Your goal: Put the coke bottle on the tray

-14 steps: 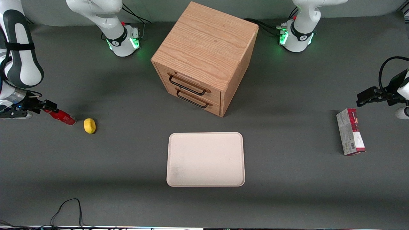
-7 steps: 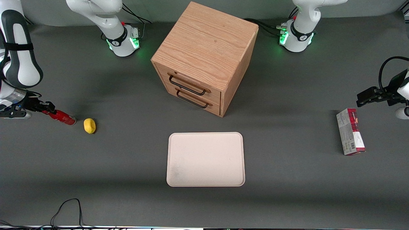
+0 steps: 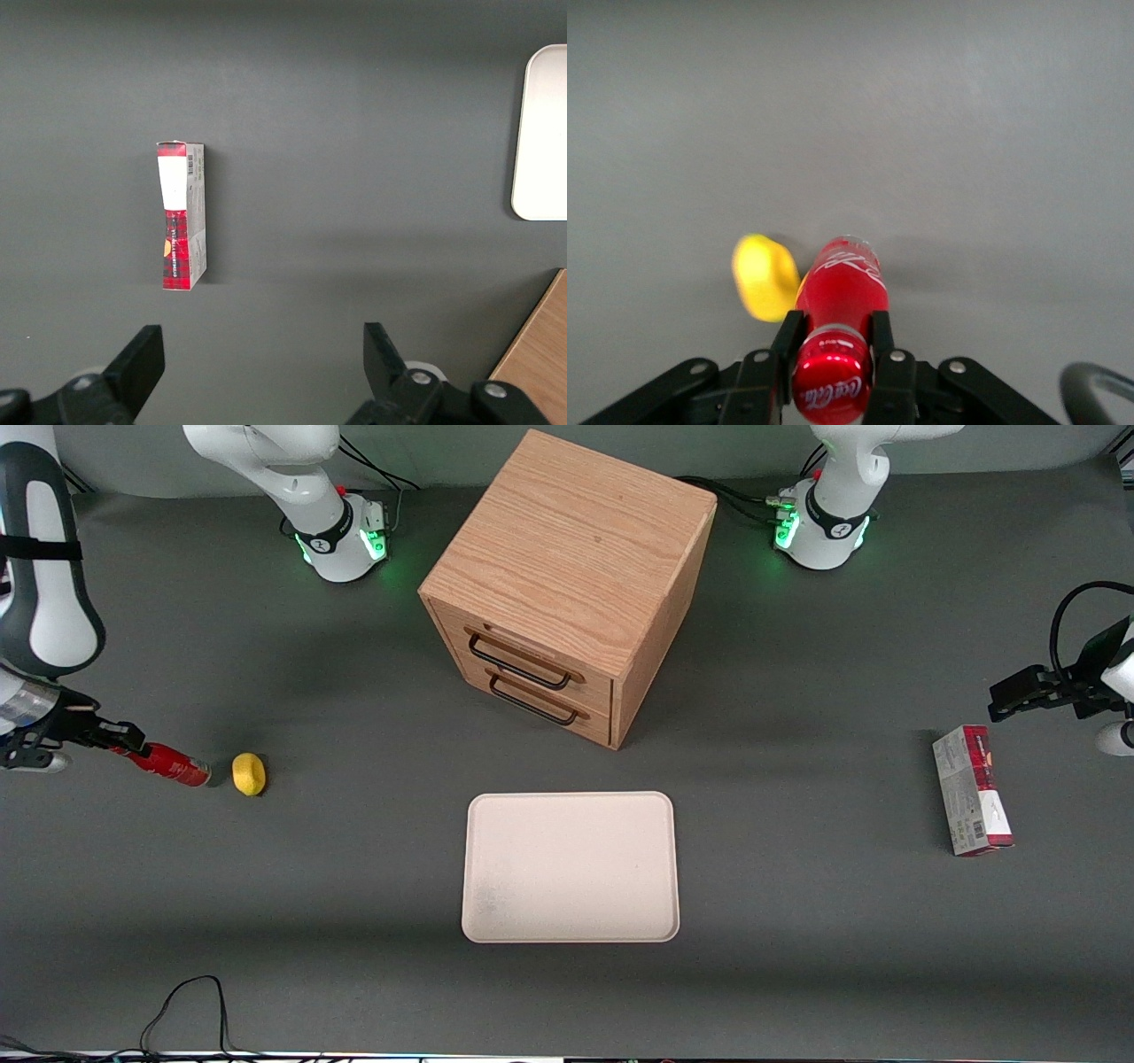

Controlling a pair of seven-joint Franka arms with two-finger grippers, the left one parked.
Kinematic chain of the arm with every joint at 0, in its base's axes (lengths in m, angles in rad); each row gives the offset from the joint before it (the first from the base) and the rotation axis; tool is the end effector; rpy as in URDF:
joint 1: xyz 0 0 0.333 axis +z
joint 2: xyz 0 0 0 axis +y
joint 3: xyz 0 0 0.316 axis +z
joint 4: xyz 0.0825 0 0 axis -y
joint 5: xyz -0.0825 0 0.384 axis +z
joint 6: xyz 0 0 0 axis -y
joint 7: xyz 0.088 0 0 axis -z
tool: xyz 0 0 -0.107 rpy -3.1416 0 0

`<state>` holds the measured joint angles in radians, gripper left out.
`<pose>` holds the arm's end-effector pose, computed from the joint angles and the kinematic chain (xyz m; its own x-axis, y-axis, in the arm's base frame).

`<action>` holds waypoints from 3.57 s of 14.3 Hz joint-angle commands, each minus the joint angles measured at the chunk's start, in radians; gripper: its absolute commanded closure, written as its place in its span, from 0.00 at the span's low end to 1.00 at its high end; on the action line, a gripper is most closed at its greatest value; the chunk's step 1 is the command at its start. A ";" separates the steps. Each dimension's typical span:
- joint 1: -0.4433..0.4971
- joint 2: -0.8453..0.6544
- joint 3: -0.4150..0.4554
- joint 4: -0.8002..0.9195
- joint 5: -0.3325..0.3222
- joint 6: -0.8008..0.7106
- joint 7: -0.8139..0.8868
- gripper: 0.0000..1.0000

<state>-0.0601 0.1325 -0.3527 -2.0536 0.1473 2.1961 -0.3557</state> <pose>0.5290 -0.2219 0.3796 0.9893 -0.1397 0.0419 -0.1369 -0.9885 -0.0647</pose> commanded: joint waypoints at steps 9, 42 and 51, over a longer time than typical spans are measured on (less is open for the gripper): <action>-0.001 0.091 0.415 0.768 -0.057 -0.708 0.692 1.00; 0.210 0.643 0.738 1.037 -0.509 -0.258 1.202 0.00; 0.192 -0.072 0.282 0.292 -0.126 -0.331 0.491 0.00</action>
<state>0.1244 0.2634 -0.0287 -1.5181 0.0010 1.8415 0.1911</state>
